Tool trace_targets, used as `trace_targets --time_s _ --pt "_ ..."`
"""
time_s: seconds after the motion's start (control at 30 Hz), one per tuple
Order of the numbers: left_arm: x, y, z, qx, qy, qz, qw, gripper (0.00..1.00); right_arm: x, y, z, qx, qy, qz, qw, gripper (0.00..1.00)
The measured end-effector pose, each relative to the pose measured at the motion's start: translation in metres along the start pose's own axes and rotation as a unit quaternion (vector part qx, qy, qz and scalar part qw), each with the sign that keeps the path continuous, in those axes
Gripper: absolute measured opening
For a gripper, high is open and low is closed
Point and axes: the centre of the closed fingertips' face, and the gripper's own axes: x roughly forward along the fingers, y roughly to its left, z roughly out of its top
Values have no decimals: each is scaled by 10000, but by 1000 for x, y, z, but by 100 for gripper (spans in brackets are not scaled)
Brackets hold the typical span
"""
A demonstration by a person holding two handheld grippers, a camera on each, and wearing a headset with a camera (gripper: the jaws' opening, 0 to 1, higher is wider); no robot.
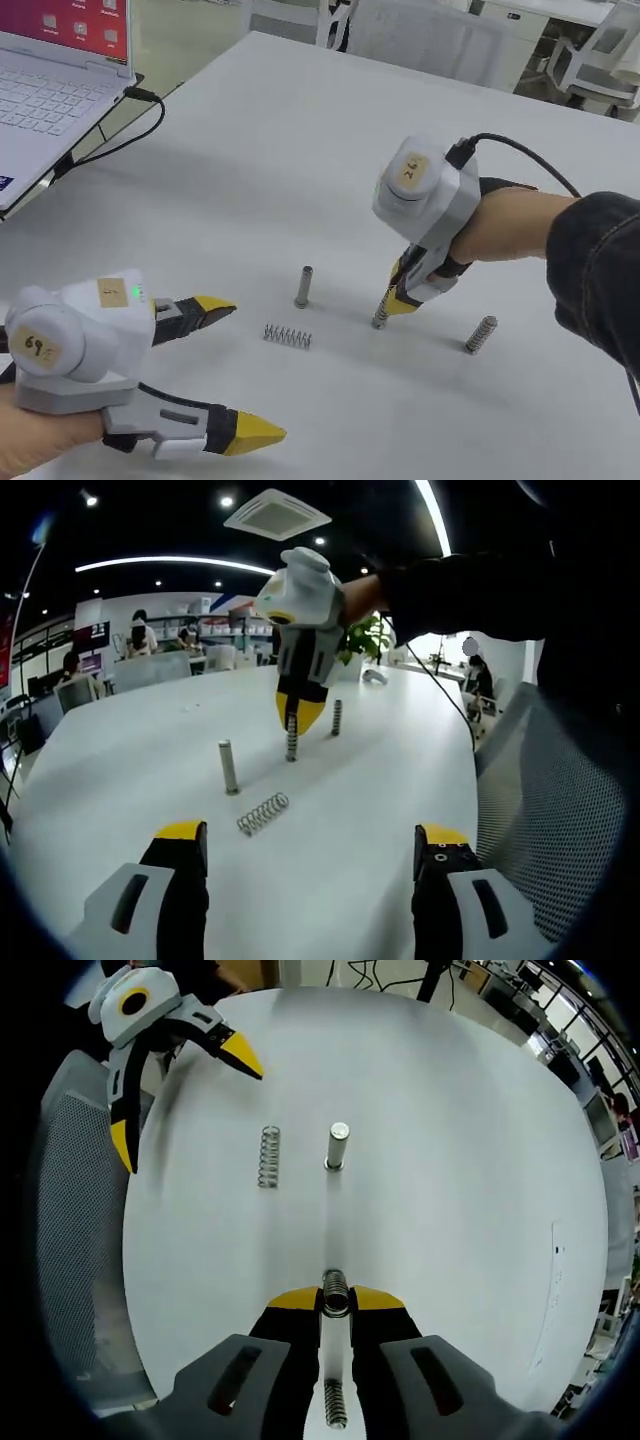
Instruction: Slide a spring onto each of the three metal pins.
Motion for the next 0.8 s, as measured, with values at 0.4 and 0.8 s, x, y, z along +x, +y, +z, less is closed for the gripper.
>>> trace_targets --time_s 0.4,0.8 --pt "0 1 -1 -16 8 -4 10000 81 12 -2 -2 96 33 53 9999 9" --pt "-2 -2 -1 -18 14 -2 10000 80 14 0 -5 173 35 82 9998 13"
